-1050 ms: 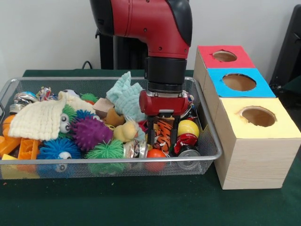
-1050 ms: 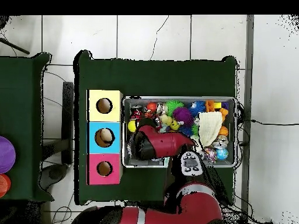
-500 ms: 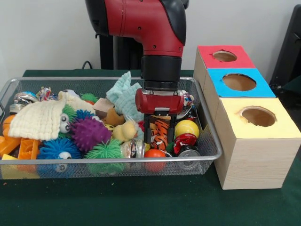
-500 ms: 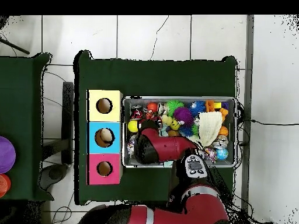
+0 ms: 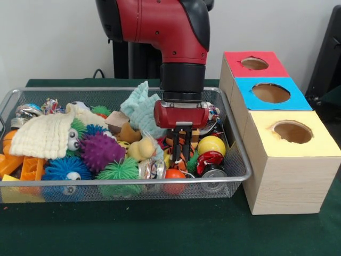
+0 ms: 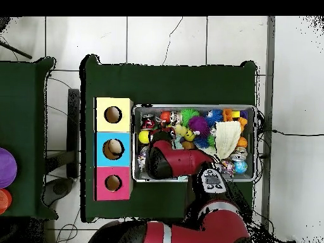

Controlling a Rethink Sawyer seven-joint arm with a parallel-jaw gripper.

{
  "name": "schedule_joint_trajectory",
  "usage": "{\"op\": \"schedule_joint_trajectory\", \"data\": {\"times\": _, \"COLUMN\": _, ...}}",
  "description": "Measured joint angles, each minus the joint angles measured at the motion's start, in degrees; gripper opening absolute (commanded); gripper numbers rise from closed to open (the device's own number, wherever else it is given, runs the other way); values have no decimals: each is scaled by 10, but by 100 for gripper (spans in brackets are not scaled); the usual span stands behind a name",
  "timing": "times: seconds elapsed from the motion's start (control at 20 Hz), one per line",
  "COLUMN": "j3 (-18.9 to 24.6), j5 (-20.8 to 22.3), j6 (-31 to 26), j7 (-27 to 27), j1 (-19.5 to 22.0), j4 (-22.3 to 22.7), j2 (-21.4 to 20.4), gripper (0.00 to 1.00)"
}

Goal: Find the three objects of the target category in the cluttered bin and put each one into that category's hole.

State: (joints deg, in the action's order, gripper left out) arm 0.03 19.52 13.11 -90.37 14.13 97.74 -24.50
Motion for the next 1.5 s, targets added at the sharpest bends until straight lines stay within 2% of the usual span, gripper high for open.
{"op": "schedule_joint_trajectory", "data": {"times": 0.35, "j3": 5, "j5": 0, "j6": 1, "j7": 0, "j1": 2, "j4": 1, "j2": 0, "gripper": 0}}
{"op": "schedule_joint_trajectory", "data": {"times": 0.55, "j3": 5, "j5": 0, "j6": 0, "j7": 0, "j1": 0, "j4": 12, "j2": -13, "gripper": 0}}
{"op": "schedule_joint_trajectory", "data": {"times": 0.7, "j3": 9, "j5": -3, "j6": -18, "j7": 0, "j1": 1, "j4": 37, "j2": -46, "gripper": 0}}
{"op": "schedule_joint_trajectory", "data": {"times": 1.1, "j3": 24, "j5": -26, "j6": -140, "j7": 0, "j1": 3, "j4": 101, "j2": -155, "gripper": 0}}
{"op": "schedule_joint_trajectory", "data": {"times": 1.5, "j3": 24, "j5": -47, "j6": -160, "j7": 0, "j1": -4, "j4": 121, "j2": -189, "gripper": 0}}
